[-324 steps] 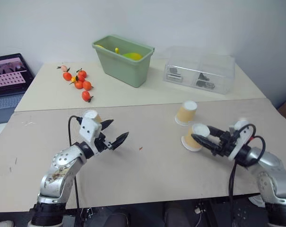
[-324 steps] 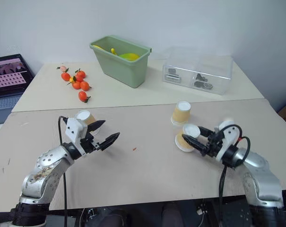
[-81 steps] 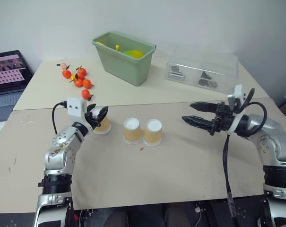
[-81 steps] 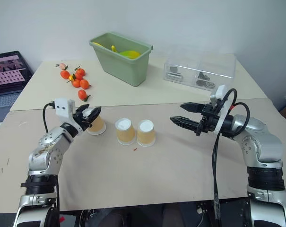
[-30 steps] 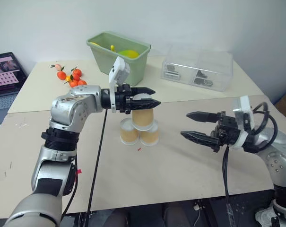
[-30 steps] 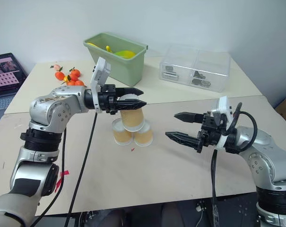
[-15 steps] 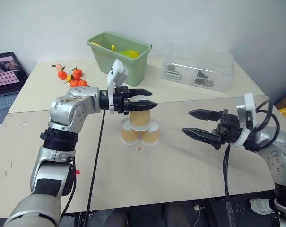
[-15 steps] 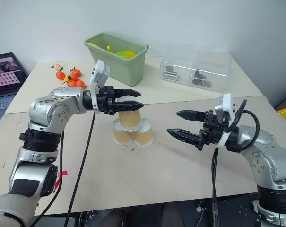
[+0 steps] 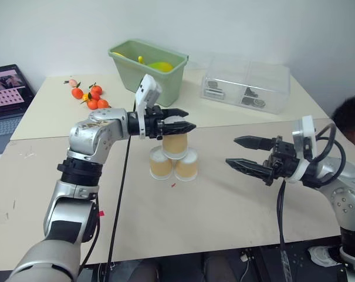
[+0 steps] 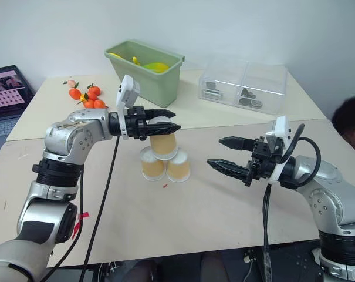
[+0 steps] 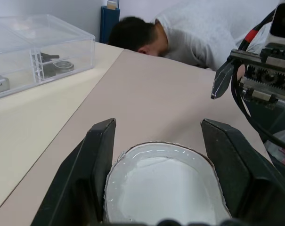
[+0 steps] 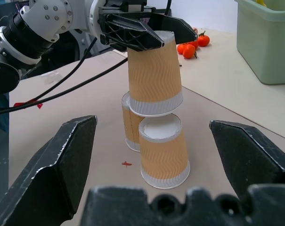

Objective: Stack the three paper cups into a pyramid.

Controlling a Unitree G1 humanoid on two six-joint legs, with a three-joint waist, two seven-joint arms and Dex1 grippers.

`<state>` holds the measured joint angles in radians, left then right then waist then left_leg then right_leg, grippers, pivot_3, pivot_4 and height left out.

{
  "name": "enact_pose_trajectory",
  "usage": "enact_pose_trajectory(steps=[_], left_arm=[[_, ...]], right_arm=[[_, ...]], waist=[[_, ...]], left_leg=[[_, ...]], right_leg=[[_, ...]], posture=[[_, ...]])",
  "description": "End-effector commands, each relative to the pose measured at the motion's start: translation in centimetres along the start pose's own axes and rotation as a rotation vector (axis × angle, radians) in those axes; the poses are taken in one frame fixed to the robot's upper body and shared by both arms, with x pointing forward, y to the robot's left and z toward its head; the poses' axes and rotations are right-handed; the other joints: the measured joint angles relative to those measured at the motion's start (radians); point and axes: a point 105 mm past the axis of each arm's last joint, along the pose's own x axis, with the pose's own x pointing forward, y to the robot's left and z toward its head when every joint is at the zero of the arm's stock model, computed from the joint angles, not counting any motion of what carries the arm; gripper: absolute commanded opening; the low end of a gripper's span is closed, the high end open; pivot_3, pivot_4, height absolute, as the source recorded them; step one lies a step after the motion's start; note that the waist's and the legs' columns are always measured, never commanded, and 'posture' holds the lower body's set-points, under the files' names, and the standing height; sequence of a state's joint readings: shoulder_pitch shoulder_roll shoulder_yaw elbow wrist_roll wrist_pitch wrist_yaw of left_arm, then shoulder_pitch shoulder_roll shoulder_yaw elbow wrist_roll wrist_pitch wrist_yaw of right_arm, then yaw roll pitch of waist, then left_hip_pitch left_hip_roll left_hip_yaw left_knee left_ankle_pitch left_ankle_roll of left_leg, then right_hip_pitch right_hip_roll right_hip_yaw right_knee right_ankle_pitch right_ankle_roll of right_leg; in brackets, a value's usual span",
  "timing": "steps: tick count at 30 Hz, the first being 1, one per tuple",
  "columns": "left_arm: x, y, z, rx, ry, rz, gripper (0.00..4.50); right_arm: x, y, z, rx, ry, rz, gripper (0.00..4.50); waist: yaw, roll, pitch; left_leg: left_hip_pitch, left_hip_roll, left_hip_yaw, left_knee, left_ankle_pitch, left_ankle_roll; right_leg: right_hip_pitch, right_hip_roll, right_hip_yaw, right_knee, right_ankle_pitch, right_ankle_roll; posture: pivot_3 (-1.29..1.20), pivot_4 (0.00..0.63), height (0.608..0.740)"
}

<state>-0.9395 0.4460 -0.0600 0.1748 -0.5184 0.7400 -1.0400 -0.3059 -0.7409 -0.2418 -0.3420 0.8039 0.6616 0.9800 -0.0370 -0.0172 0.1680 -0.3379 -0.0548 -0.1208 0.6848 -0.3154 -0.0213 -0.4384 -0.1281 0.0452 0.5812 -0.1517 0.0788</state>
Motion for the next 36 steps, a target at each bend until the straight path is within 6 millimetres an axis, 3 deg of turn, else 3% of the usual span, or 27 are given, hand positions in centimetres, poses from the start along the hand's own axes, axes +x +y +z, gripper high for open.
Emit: enact_pose_trajectory(steps=[1, 11, 16, 19, 23, 27, 32, 36], left_arm=[[-0.2, -0.3, 2.0, 0.055, -0.042, -0.003, 4.39], [-1.4, -1.7, 4.6, 0.089, -0.157, -0.033, 4.46], [-3.5, -2.4, 7.4, 0.092, -0.251, 0.004, 4.46], [-5.6, -1.7, 7.5, 0.099, -0.268, 0.134, 4.46], [-9.4, 1.5, 5.4, 0.000, -0.282, 0.431, 4.46], [-12.4, 3.0, 1.9, -0.040, -0.270, 0.650, 4.46], [-16.2, 5.2, -3.7, -0.156, -0.233, 0.930, 4.46], [-17.1, 5.2, -8.9, -0.165, -0.099, 1.046, 4.46]], right_arm=[[-0.1, 0.0, 0.9, -0.043, -0.014, -0.001, 4.50], [0.0, -0.4, 0.9, -0.030, -0.016, -0.001, 4.50], [0.1, -0.5, 0.7, -0.025, -0.011, 0.001, 4.50], [-0.5, -0.9, 0.6, -0.023, -0.007, -0.028, 4.50], [-2.5, -3.2, 0.3, -0.019, -0.017, -0.171, 4.50], [-4.4, -5.4, -1.4, -0.022, 0.008, -0.351, 4.50], [-6.6, -8.4, -2.5, -0.014, -0.023, -0.612, 4.50], [-7.2, -9.1, -3.1, -0.014, -0.040, -0.705, 4.50]], waist=[[0.000, 0.000, 0.000], [-0.001, 0.000, 0.000], [-0.002, 0.000, 0.000], [-0.005, 0.000, 0.000], [-0.002, 0.000, 0.000], [0.000, 0.000, 0.000], [0.001, 0.000, 0.000], [0.004, 0.001, -0.001]], left_leg=[[0.000, 0.000, 0.000, 0.000, 0.000, 0.000], [0.000, 0.000, 0.000, 0.000, 0.000, 0.000], [0.000, 0.000, 0.000, 0.000, 0.000, 0.000], [0.000, 0.000, 0.000, 0.000, 0.000, 0.000], [0.002, 0.000, 0.000, 0.000, 0.000, 0.000], [0.002, 0.000, 0.000, 0.001, 0.000, 0.000], [0.002, 0.000, 0.001, 0.001, 0.001, -0.001], [0.002, 0.000, 0.001, 0.001, 0.000, -0.001]], right_leg=[[0.000, 0.000, 0.000, 0.000, 0.000, 0.000], [0.000, 0.000, 0.000, 0.000, 0.000, 0.000], [0.000, 0.000, 0.000, 0.001, 0.000, 0.000], [0.000, 0.000, 0.000, 0.001, 0.000, 0.000], [0.000, 0.000, 0.000, 0.003, 0.000, 0.000], [0.000, 0.000, 0.000, 0.005, 0.000, 0.000], [-0.001, 0.000, 0.001, 0.005, 0.000, 0.000], [-0.001, 0.000, 0.001, 0.006, 0.000, 0.000]], posture=[[0.00, 0.150, 0.738], [0.00, 0.150, 0.738], [0.00, 0.150, 0.738], [0.00, 0.150, 0.738], [0.00, 0.150, 0.738], [0.00, 0.150, 0.738], [0.00, 0.150, 0.738], [0.00, 0.150, 0.738]])
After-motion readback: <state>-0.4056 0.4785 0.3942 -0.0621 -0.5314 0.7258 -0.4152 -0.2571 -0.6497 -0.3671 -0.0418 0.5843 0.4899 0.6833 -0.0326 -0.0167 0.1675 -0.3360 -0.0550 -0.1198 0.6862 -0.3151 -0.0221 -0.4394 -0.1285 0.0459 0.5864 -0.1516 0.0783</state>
